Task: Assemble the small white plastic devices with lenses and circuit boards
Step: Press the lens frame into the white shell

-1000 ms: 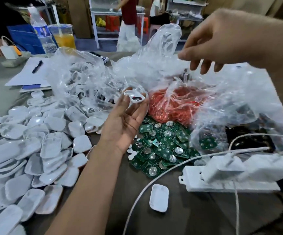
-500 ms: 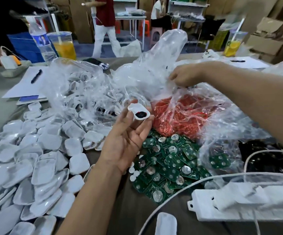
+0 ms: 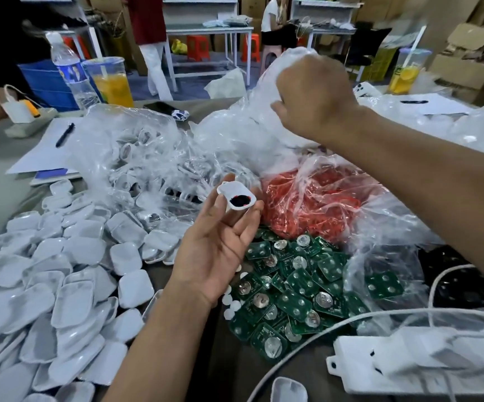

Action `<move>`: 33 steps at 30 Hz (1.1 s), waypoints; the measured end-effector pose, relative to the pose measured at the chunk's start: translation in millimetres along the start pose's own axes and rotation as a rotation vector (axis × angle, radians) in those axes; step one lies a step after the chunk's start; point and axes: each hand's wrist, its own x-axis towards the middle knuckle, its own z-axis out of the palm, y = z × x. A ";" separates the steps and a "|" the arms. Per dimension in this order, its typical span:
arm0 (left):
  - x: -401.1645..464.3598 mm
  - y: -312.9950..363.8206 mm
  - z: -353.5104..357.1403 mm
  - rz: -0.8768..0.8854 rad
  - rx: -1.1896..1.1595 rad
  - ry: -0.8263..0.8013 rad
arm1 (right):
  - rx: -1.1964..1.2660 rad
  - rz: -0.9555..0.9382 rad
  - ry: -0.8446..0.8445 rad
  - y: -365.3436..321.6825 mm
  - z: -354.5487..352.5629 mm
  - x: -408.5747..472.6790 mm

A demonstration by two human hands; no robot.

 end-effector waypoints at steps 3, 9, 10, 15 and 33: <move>1.5 0.6 -1.0 -0.008 -0.042 0.005 | 0.343 -0.219 -0.218 -18.3 -1.3 -1.1; 1.9 2.0 -0.4 -0.014 -0.092 0.028 | 0.193 -0.183 -0.699 -15.7 44.0 -9.9; 2.0 1.8 -0.1 -0.012 -0.096 0.031 | 0.209 -0.185 -0.701 -14.7 45.4 -9.2; 1.8 1.3 -1.8 -0.003 -0.075 0.036 | 0.237 -0.242 -0.689 -14.2 42.7 -6.2; 2.4 0.6 -6.6 -0.029 -0.077 -0.058 | 0.463 -0.002 -0.533 4.2 37.6 -13.2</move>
